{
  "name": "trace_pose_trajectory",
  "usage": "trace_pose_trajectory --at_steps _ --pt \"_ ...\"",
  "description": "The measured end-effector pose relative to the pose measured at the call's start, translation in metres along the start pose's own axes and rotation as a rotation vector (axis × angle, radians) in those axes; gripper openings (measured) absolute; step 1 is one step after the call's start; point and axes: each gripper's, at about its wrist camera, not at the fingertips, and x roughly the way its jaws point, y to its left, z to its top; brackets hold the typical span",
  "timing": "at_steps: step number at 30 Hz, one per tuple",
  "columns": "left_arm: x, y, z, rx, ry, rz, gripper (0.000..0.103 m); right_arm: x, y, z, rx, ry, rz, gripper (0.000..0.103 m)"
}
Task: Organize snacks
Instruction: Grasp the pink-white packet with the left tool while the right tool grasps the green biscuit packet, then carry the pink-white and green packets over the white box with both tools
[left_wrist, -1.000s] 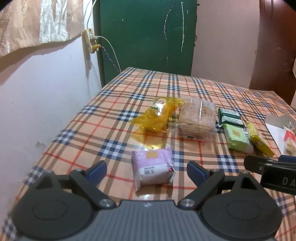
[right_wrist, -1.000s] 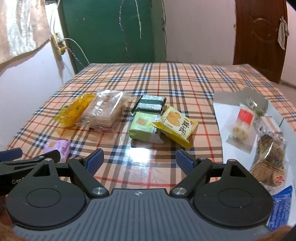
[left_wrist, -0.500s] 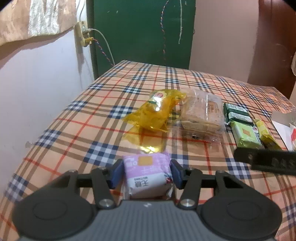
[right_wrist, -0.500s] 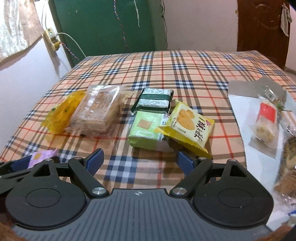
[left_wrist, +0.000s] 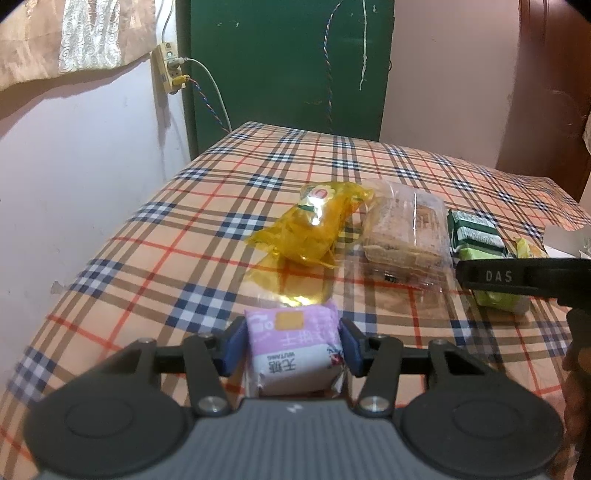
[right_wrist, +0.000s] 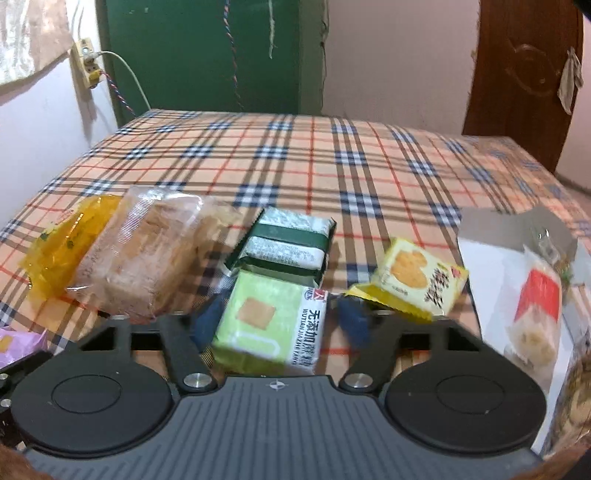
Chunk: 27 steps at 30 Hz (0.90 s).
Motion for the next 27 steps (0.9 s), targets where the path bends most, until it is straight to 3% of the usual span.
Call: trace_pose_trajectory --at_steps 11,18,27 --pt "-0.017 -0.005 -0.006 0.041 -0.021 -0.001 0.051 -0.047 0.009 -0.034 -0.042 0.035 0.069 0.059" --pt "-0.051 -0.009 -0.007 0.03 -0.057 -0.008 0.051 -0.101 0.004 -0.047 -0.04 0.003 0.091 0.059" --pt "-0.085 -0.018 -0.021 0.005 -0.035 -0.01 0.051 -0.166 0.0 -0.056 -0.062 -0.055 0.099 0.059"
